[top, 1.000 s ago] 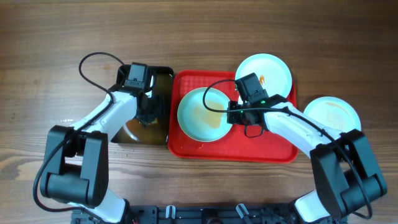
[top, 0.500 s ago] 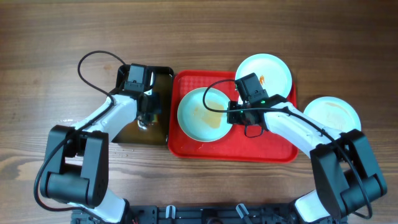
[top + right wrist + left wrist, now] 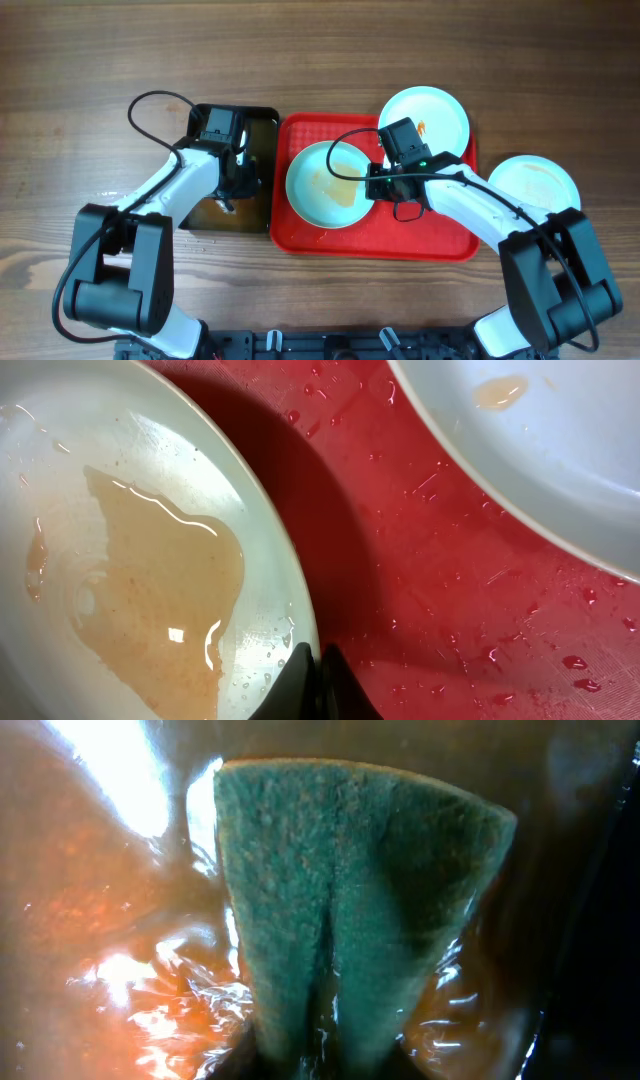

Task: Clean dirty plates on tray and stack at the side
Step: 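Return the sponge to the black tray with the left gripper, then lift the cleaned plate with the right gripper and stack it on the first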

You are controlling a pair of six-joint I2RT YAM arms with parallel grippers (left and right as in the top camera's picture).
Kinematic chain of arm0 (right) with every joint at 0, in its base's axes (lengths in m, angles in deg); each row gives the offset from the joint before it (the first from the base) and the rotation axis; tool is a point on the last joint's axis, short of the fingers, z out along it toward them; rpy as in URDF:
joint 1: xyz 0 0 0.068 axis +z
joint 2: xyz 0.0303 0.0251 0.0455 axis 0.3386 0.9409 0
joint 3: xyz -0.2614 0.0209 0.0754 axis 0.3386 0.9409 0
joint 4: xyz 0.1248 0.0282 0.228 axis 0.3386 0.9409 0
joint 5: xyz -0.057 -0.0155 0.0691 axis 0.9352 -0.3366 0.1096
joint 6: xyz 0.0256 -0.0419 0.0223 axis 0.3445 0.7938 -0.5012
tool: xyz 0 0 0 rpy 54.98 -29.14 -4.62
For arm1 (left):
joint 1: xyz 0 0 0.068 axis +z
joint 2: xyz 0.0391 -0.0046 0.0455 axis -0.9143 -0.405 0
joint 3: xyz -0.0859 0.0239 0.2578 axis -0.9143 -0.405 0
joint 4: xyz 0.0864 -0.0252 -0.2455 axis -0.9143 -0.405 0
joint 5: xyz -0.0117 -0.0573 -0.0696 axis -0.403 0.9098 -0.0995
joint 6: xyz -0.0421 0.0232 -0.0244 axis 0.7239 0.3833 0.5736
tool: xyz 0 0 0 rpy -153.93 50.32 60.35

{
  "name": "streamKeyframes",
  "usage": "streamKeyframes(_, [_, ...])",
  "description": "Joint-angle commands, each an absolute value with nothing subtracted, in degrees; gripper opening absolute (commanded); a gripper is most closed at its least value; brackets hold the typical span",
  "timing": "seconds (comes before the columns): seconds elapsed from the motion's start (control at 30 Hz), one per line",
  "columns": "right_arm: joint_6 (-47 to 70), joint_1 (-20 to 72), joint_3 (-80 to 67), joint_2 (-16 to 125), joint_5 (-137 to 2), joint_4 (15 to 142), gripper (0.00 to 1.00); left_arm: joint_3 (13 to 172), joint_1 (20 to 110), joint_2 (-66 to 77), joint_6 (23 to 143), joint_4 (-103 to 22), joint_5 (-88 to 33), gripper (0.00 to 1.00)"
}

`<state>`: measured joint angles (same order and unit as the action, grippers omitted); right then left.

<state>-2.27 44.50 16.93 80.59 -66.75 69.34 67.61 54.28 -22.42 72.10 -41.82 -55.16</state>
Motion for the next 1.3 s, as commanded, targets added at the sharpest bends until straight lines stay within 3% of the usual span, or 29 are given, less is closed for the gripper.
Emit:
streamKeyframes(0.0, [-1.55, 44.55, 17.5, 81.44, -66.18, 69.84, 0.05, 67.19, 54.34, -22.64, 72.4, -40.9, -53.83, 0.04])
streamKeyframes(0.13, [-1.53, 44.55, 17.5, 81.44, -66.16, 69.84, 0.06, 68.29, 54.36, -21.53, 72.38, -40.51, -54.39, 0.06])
streamKeyframes(0.17, [-1.53, 44.55, 17.5, 81.44, -66.18, 69.86, 0.09, 69.03, 54.36, -20.41, 72.38, -40.99, -54.66, 0.27])
streamKeyframes(0.2, [-1.53, 44.55, 17.5, 81.44, -66.18, 69.86, 0.2, 69.62, 54.36, -18.77, 72.4, -41.93, -54.66, 0.47])
streamKeyframes(0.23, [-1.53, 44.55, 17.5, 81.44, -66.18, 69.84, 0.22, 69.75, 54.34, -16.65, 72.4, -43.63, -54.63, 0.56])
streamKeyframes(0.3, [-1.53, 44.55, 17.5, 81.44, -66.18, 69.86, 0.22, 69.75, 54.34, -15.69, 72.44, -45.91, -54.57, 0.65])
streamKeyframes(0.4, [-1.57, 44.55, 17.52, 81.47, -66.2, 69.86, 0.21, 69.29, 54.34, -15.95, 75.48, -48.29, -54.22, 0.65])
streamKeyframes(0.57, [-1.59, 44.55, 18.31, 81.47, -68.85, 69.69, 0.04, 69.05, 54.34, -15.95, 77.63, -48.25, -54.18, 0.64])
streamKeyframes(0.8, [1.49, 44.53, 18.22, 76.77, -68.8, 70.15, 0.04, 69.05, 54.34, -15.95, 77.58, -48.22, -54.22, 0.66])
streamKeyframes(1.17, [10.65, 46.21, 17.78, 57.9, -39.73, 74.78, 0.05, 69.05, 54.34, -15.95, 77.58, -47.79, -54.22, 0.68])
streamKeyframes(1.27, [21.09, 50.69, 17.69, 56.9, -27.82, 74.15, 0.04, 69.05, 54.34, -15.95, 77.58, -47.74, -54.22, 0.68])
